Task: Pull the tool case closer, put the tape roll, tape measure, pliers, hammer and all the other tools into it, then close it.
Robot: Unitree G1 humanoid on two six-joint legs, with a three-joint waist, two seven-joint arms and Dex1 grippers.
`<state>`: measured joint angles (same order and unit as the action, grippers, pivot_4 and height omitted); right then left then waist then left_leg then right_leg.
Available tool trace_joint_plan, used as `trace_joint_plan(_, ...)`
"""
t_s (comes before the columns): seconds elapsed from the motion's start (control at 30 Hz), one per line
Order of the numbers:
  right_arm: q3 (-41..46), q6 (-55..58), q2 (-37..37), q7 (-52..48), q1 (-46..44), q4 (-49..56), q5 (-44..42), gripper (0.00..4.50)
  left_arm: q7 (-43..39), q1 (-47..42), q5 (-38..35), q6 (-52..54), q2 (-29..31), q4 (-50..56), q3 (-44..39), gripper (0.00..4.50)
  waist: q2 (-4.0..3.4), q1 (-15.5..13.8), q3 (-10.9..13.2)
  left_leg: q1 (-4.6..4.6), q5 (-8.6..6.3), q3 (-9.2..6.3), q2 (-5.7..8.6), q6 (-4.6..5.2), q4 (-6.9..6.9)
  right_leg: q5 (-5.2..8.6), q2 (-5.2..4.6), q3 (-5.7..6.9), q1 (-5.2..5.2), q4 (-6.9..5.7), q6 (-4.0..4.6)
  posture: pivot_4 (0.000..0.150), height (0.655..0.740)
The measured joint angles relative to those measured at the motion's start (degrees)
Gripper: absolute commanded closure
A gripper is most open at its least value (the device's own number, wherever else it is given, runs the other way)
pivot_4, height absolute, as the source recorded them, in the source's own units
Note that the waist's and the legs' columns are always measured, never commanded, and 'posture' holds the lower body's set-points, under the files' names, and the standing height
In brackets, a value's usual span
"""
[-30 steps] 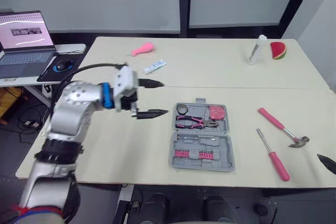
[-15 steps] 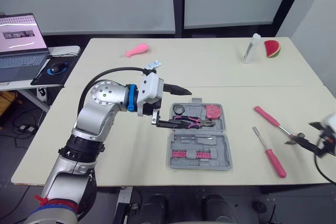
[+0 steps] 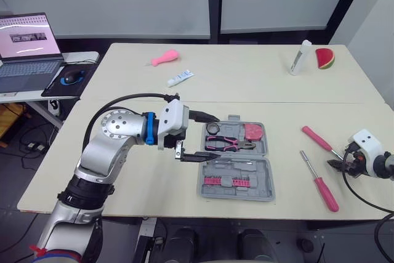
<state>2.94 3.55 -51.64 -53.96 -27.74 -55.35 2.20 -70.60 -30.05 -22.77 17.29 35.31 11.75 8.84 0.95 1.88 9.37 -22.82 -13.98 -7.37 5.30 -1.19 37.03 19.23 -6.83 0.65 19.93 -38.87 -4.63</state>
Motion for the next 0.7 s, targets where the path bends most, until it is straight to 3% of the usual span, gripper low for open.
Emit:
trace_joint_plan(0.13,-1.10,1.34,0.06,1.23,-1.95,-1.17,1.19,2.07,0.05,-0.02,0.01,-0.05,-0.07,-0.02,0.00,0.00,0.00,0.00,0.00,0.02,0.00,-0.02,-0.01,0.00,0.00,0.00,0.01,0.02,-0.02,-0.01,0.00,0.150,0.7400)
trace_joint_plan(0.7,1.83,18.67,-0.13,-0.88,4.14,11.96,-3.67,3.78,-0.23,-1.55,0.21,-0.90,-1.64,-1.96,0.48,0.00,0.05,-0.14,-0.03,0.03,0.00,-0.10,0.00,0.00,0.02,0.00,0.00,0.11,-0.12,0.02,0.00,0.150,0.7400)
